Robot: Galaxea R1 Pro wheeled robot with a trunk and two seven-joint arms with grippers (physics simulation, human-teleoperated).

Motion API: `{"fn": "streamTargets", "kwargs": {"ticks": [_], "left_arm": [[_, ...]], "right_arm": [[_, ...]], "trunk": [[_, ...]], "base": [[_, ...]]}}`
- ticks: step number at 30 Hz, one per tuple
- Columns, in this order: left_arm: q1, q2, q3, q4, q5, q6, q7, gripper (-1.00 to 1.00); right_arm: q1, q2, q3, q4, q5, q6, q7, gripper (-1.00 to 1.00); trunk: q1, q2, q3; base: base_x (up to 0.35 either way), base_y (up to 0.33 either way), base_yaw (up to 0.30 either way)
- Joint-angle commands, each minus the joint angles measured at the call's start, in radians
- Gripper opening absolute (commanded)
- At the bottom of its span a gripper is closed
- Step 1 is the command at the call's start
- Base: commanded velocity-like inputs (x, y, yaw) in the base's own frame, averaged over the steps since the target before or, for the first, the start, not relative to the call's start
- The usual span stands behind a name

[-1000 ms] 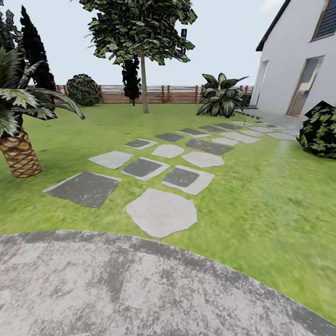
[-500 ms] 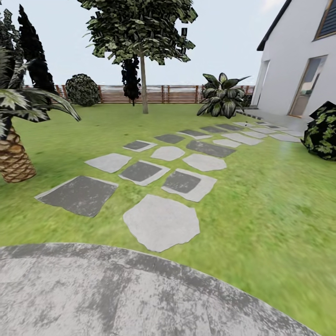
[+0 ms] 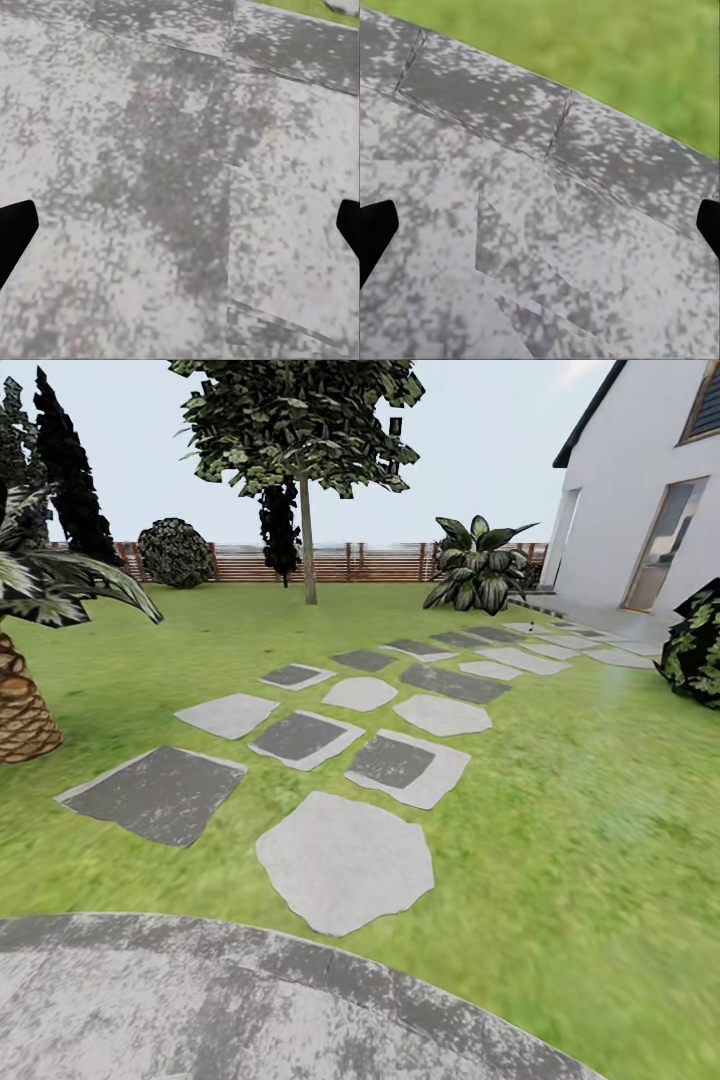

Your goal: In the garden, pick up the pesticide atomizer on the floor and spray pesticide onto both trees until each tree trunk is fully covered.

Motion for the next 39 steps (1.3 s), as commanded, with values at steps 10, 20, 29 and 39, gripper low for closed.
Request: {"fn": "streamTargets", "kwargs": {"ticks": [10,20,29,39], "left_arm": [[-0.001,0.000,0.005,0.001,0.008,-0.002,-0.010,1.00],[-0.001,0.000,0.005,0.001,0.008,-0.002,-0.010,1.00],[-0.001,0.000,0.005,0.001,0.008,-0.002,-0.010,1.00],[-0.001,0.000,0.006,0.001,0.008,-0.002,-0.010,1.00]], "right_arm": [[0.000,0.000,0.000,0.001,0.001,-0.003,0.000,1.00],[0.000,0.000,0.000,0.000,0.001,-0.003,0.001,1.00],[0.000,0.000,0.000,-0.001,0.001,-0.003,0.001,1.00],[0.000,0.000,0.001,0.001,0.002,-0.003,0.001,1.00]], "trunk": [[0.000,0.000,-0.001],[0.000,0.000,-0.001],[0.000,0.000,-0.001],[0.000,0.000,-0.001]], "base": [[0.340,0.000,0.000],[0.340,0.000,0.000],[0.340,0.000,0.000],[0.340,0.000,0.000]]}}
